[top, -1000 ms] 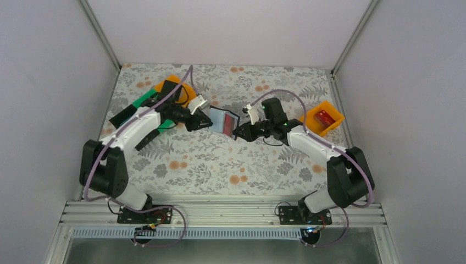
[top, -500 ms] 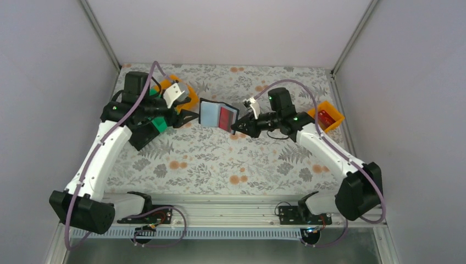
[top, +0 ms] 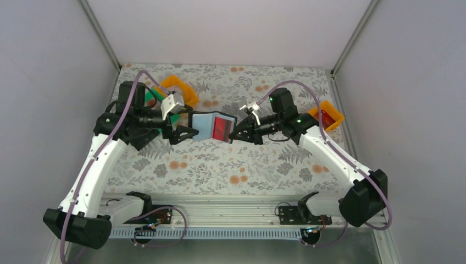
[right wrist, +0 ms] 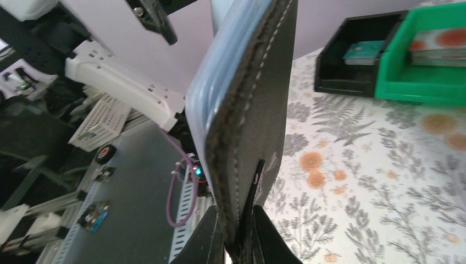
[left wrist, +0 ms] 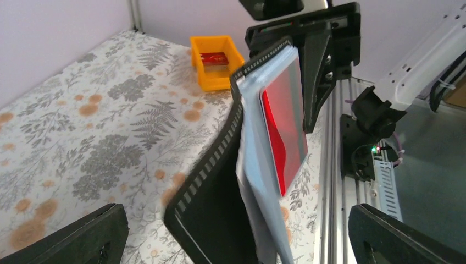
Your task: Take the credit cards out of the card holder
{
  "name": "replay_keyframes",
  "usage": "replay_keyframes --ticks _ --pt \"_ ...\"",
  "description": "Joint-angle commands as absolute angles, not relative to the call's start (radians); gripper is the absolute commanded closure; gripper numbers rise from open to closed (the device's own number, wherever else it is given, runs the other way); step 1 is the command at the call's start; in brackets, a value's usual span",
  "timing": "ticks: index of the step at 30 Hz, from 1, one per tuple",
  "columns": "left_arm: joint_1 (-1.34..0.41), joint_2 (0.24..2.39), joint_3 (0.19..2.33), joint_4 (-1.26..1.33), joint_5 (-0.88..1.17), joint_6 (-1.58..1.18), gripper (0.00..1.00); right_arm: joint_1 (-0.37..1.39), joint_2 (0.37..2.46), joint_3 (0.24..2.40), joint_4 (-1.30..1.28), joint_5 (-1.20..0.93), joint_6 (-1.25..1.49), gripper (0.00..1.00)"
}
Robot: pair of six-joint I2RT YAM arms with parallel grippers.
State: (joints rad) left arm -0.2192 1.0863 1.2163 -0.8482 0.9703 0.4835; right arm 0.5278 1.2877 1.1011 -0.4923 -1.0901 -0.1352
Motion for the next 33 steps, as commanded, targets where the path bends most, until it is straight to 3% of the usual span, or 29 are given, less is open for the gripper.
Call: replay_keyframes --ticks 1,5,9,11,13,15,18,21,24,28,31,33 --pt "-0.209 1.072 1.217 -0.859 1.072 0.504 0.00 0.560 1.322 1.142 -0.531 -1.227 -0.227 0.96" --pt "-0.209 1.028 1.139 -0.838 1.144 0.507 0.02 0.569 1.354 1.170 -0.525 -1.223 -0.232 0.96" --pt "-0.209 0.999 1.064 -0.771 1.154 0.460 0.20 0.586 1.383 1.203 -0.530 -1.215 -0.227 0.96" --pt "-0.209 1.003 1.035 -0.741 1.189 0.447 0.24 0.595 1.385 1.207 -0.516 -1.185 -0.211 0.96" --pt "-0.210 1.011 1.019 -0.714 1.199 0.436 0.41 0.601 1.389 1.221 -0.519 -1.168 -0.204 0.96" --pt "-0.210 1.017 1.020 -0.705 1.200 0.429 0.69 0.606 1.391 1.236 -0.534 -1.149 -0.205 0.94" --pt "-0.209 1.028 1.001 -0.662 1.255 0.394 0.96 0.607 1.382 1.236 -0.510 -1.090 -0.162 0.82" --pt "-0.210 1.043 0.997 -0.641 1.324 0.362 0.98 0.606 1.355 1.220 -0.409 -0.976 -0.038 0.75" --pt "-0.209 1.083 1.020 -0.668 1.438 0.386 0.97 0.606 1.321 1.180 -0.287 -0.845 0.086 0.84" --pt "-0.209 1.171 1.095 -0.808 1.514 0.532 0.98 0.614 1.274 1.121 -0.148 -0.847 0.167 0.86" --pt "-0.210 1.182 1.103 -0.870 1.539 0.597 0.97 0.632 1.253 1.089 -0.101 -0.914 0.161 0.75" --pt "-0.209 1.172 1.102 -0.862 1.525 0.592 0.98 0.655 1.253 1.088 -0.109 -0.934 0.144 0.73"
